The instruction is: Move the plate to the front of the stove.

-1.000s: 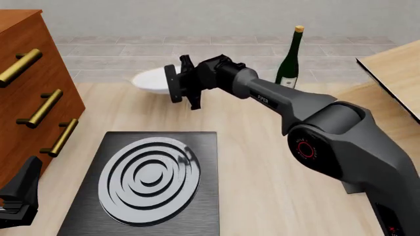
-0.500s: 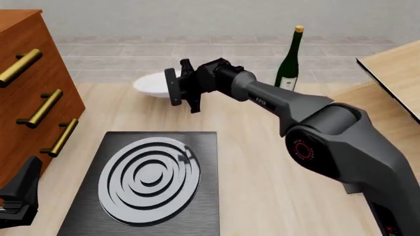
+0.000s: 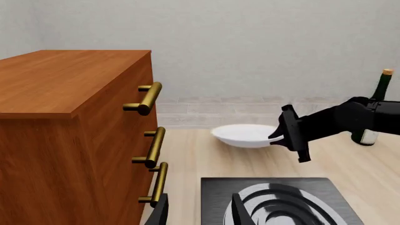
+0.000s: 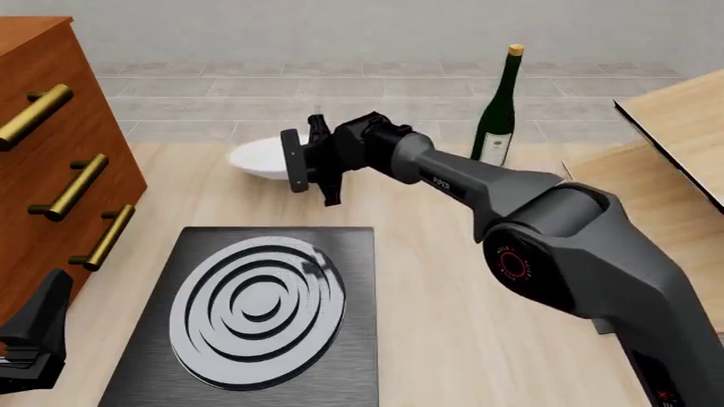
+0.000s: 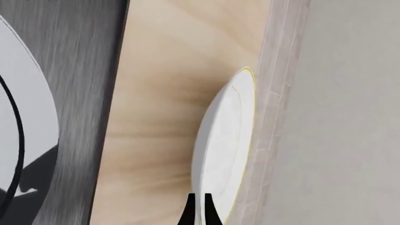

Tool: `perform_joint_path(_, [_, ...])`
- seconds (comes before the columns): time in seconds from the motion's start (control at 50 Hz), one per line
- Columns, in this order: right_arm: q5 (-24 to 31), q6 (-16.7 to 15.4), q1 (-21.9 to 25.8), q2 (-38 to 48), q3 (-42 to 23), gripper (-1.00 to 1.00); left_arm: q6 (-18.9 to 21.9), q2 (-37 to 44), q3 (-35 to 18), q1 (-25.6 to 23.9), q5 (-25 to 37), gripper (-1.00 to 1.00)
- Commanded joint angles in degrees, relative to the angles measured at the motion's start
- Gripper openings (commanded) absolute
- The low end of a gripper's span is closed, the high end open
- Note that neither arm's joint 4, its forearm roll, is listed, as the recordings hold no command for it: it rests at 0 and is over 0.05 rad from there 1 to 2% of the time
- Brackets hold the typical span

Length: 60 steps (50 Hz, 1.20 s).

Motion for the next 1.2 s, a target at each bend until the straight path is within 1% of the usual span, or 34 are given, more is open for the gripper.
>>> perform_joint_path(0.02, [0.0,1.4,0.1,1.2,-0.8,-1.0,0.0,0.0,0.0,0.0,0.0,1.0])
perform_joint_path(0.06, [-0.2,1.5,0.1,1.3,-0.5,-1.0,0.0,0.0,0.0,0.0,0.0,1.0])
perform_joint_path(0.24, [1.6,2.4,0.0,3.6,-3.7,-1.0,0.0,0.0,0.0,0.0,0.0,1.0])
perform_joint_path(0.34, [1.6,2.5,0.0,4.1,-3.5,-1.0,0.0,0.0,0.0,0.0,0.0,1.0])
perform_joint_path(0.42, [2.6,2.7,0.1,4.4,-3.4,-1.0,0.0,0.0,0.0,0.0,0.0,1.0])
perform_joint_path(0.44, [3.7,3.1,0.1,4.9,-4.5,-1.0,0.0,0.0,0.0,0.0,0.0,1.0])
perform_joint_path(0.54, [4.3,3.3,0.2,5.4,-4.7,-1.0,0.0,0.0,0.0,0.0,0.0,1.0])
perform_joint_path(0.56, [5.5,3.6,0.2,6.0,-5.4,-1.0,0.0,0.0,0.0,0.0,0.0,1.0])
perform_joint_path(0.58, [5.1,3.5,0.2,5.9,-5.0,-1.0,0.0,0.0,0.0,0.0,0.0,1.0])
perform_joint_path(0.72, [8.7,5.0,0.8,7.3,-7.6,-1.0,0.0,0.0,0.0,0.0,0.0,1.0])
perform_joint_path(0.74, [8.5,4.9,0.8,7.4,-7.6,-1.0,0.0,0.0,0.0,0.0,0.0,1.0])
perform_joint_path(0.78, [11.2,5.9,1.0,8.6,-10.2,-1.0,0.0,0.0,0.0,0.0,0.0,1.0])
perform_joint_path(0.8, [11.1,5.5,0.8,8.9,-10.2,-1.0,0.0,0.0,0.0,0.0,0.0,1.0])
perform_joint_path(0.84, [12.8,5.8,0.7,9.6,-11.4,-1.0,0.0,0.0,0.0,0.0,0.0,1.0])
perform_joint_path(0.86, [13.5,6.1,0.9,9.9,-12.2,-1.0,0.0,0.0,0.0,0.0,0.0,1.0])
perform_joint_path(0.88, [15.3,6.8,1.3,10.4,-13.3,-1.0,0.0,0.0,0.0,0.0,0.0,1.0])
perform_joint_path(0.9, [15.5,6.9,1.4,10.5,-13.7,-1.0,0.0,0.0,0.0,0.0,0.0,1.0])
perform_joint_path(0.92, [18.9,8.3,2.1,11.7,-16.1,-1.0,0.0,0.0,0.0,0.0,0.0,1.0])
perform_joint_path(0.94, [18.5,7.8,1.8,11.8,-16.1,-1.0,0.0,0.0,0.0,0.0,0.0,1.0])
perform_joint_path(0.96, [19.1,7.6,1.6,12.4,-16.8,-1.0,0.0,0.0,0.0,0.0,0.0,1.0])
perform_joint_path(0.98, [20.6,7.9,1.7,13.4,-18.8,-1.0,0.0,0.0,0.0,0.0,0.0,1.0])
perform_joint_path(1.02, [21.4,7.8,1.7,14.3,-21.0,-1.0,0.0,0.0,0.0,0.0,0.0,1.0])
perform_joint_path(1.08, [23.6,8.3,1.7,15.5,-23.4,-1.0,0.0,0.0,0.0,0.0,0.0,1.0])
perform_joint_path(1.12, [23.7,8.1,1.6,15.5,-22.8,-1.0,0.0,0.0,0.0,0.0,0.0,1.0])
perform_joint_path(1.2, [25.0,8.2,1.6,16.4,-25.1,-1.0,0.0,0.0,0.0,0.0,0.0,1.0])
